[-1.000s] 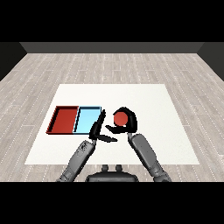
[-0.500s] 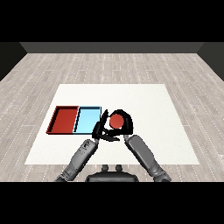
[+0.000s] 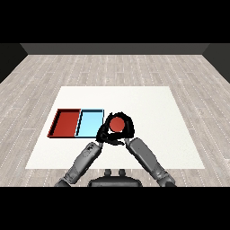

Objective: Pick the red can and put it in the red box

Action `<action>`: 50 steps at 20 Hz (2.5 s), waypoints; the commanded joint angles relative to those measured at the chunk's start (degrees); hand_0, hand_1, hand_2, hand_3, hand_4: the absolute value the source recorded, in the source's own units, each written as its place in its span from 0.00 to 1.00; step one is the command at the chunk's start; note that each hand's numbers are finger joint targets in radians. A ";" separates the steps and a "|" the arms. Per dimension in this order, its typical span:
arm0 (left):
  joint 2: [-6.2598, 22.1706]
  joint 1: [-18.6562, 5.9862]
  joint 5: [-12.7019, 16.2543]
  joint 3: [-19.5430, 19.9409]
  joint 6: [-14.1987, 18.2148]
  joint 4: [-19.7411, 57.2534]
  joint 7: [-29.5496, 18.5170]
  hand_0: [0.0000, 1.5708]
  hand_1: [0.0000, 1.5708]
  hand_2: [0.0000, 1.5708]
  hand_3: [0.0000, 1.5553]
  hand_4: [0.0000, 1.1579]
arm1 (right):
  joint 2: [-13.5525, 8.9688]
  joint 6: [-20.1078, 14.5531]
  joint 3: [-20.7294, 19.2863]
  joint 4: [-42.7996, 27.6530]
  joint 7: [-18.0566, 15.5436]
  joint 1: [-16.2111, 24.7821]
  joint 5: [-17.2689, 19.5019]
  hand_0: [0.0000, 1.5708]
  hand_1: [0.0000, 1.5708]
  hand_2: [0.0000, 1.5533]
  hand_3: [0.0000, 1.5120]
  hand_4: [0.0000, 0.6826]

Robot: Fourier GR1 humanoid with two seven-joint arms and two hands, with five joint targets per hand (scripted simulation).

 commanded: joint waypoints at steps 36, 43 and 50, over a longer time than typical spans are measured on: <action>-0.28 -2.56 4.68 1.63 14.71 3.96 -9.54 1.00 1.00 1.00 0.97 0.99 | 0.26 -2.88 5.24 -2.59 9.60 2.27 5.38 0.00 0.00 0.00 0.00 0.00; -0.37 -4.45 5.03 -1.46 18.68 2.33 -6.98 1.00 1.00 1.00 0.96 0.98 | 0.23 -5.88 4.80 0.14 9.09 -0.46 3.37 0.00 0.00 0.00 0.00 0.00; 1.18 0.88 2.87 -0.61 19.16 -2.03 -7.09 1.00 1.00 1.00 0.94 0.98 | -0.93 5.07 -5.03 -3.03 8.39 4.07 0.47 0.00 0.00 0.00 0.00 0.00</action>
